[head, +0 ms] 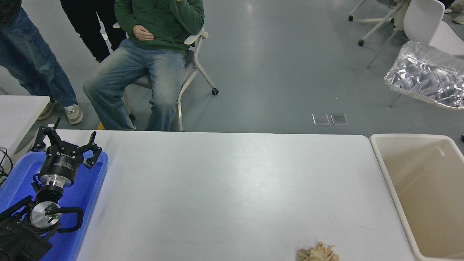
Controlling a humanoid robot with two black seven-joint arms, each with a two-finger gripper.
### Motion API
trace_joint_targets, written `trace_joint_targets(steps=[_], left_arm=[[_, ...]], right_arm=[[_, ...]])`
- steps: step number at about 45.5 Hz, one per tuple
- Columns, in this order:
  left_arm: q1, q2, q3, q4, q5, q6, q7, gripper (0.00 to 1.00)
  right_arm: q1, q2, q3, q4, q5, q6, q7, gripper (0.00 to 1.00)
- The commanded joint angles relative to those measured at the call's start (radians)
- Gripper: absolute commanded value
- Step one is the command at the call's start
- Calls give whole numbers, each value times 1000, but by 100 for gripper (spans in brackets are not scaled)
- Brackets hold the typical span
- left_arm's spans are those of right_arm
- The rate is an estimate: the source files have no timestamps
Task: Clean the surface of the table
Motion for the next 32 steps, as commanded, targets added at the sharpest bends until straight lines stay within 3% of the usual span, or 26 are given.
trace_joint_targets(steps=[1, 15, 32], left_arm=[[0, 0, 0, 0, 0, 0, 0, 100], [0, 0, 0, 0, 0, 0, 0, 100], [0, 0, 0, 0, 0, 0, 0, 100]], right_arm=[[-117, 150, 3, -209, 91, -114, 1, 0], [-232, 264, 3, -343, 129, -225, 0, 0], [-324, 271, 0, -382, 194, -277, -4, 0]])
